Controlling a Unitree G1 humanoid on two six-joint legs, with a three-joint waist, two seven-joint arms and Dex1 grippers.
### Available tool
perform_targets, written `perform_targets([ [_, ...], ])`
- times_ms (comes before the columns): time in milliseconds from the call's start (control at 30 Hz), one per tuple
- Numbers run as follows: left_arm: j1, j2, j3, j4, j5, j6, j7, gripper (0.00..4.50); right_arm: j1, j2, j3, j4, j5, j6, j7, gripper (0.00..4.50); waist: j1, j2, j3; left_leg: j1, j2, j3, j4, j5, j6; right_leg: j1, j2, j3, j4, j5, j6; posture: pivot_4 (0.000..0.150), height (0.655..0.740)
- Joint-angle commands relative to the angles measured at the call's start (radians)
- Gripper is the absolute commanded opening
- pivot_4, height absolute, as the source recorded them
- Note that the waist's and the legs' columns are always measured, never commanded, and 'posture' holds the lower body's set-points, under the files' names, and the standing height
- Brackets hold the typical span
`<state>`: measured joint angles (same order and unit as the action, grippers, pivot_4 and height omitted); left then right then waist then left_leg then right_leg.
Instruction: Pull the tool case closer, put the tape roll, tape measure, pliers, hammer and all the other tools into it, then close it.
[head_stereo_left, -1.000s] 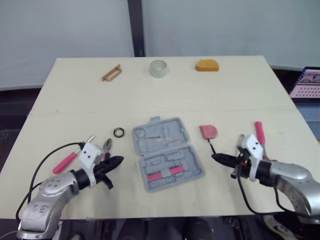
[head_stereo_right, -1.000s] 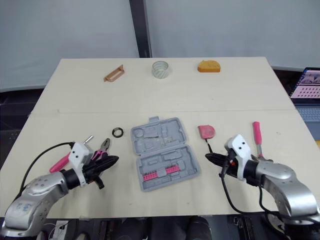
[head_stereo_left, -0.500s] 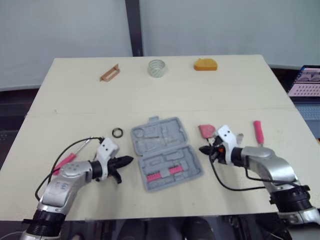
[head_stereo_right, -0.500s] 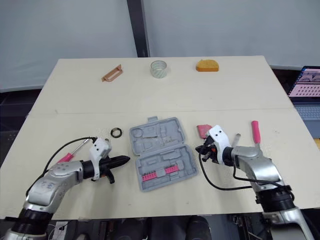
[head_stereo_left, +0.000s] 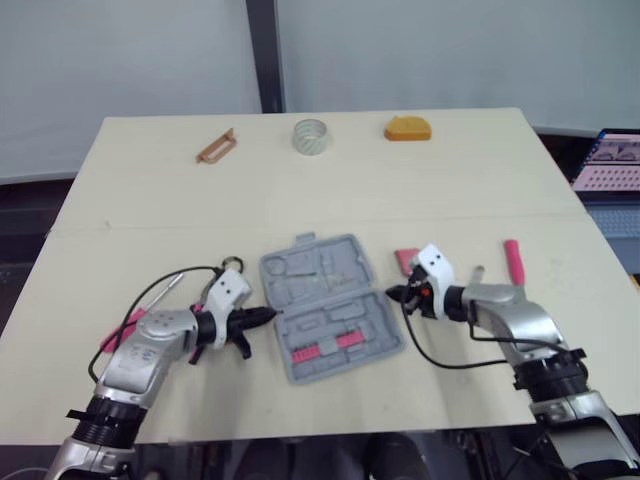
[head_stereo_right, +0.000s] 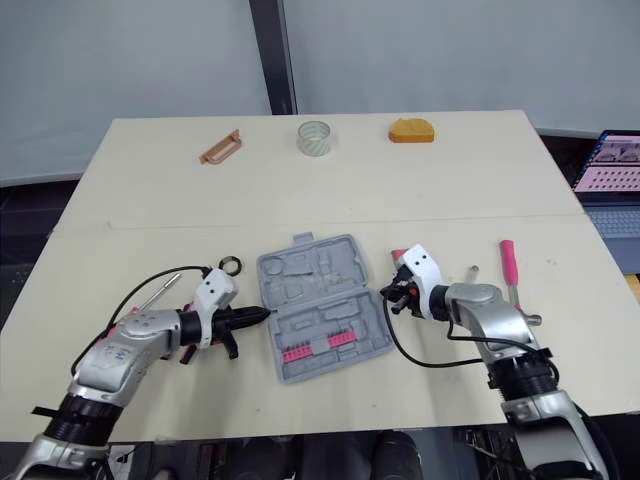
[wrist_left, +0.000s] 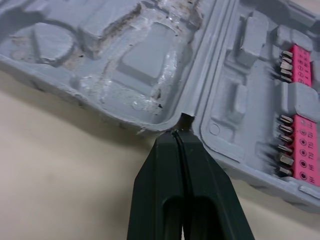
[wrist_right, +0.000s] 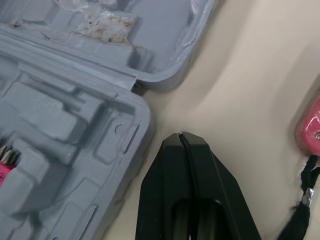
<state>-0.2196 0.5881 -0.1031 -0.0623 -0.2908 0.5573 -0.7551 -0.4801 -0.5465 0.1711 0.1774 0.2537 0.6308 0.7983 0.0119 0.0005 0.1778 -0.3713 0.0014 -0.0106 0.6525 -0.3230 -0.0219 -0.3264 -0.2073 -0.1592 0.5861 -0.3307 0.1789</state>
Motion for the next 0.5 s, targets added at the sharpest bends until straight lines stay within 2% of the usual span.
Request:
perform_targets([
  [33,0.009,-0.004,0.000,-0.003,0.006,-0.014,-0.010,0.05,-0.028,0.015,0.001,0.023,-0.011,-0.030,0.022,0.00,-0.004,0.000,0.000,0.000,0.000,0.000,0.000,0.000,0.000,0.000,0.000,0.000,0.000,0.000,0.000,0.150,0.7400],
  [500,0.008,-0.032,-0.014,0.052,0.047,-0.069,-0.014,0.05,-0.087,0.075,0.017,0.122,-0.048,-0.097,0.061,0.00,-0.016,0.000,0.000,0.000,0.000,0.000,0.000,0.000,0.000,0.000,0.000,0.000,0.001,0.000,0.000,0.150,0.7400],
])
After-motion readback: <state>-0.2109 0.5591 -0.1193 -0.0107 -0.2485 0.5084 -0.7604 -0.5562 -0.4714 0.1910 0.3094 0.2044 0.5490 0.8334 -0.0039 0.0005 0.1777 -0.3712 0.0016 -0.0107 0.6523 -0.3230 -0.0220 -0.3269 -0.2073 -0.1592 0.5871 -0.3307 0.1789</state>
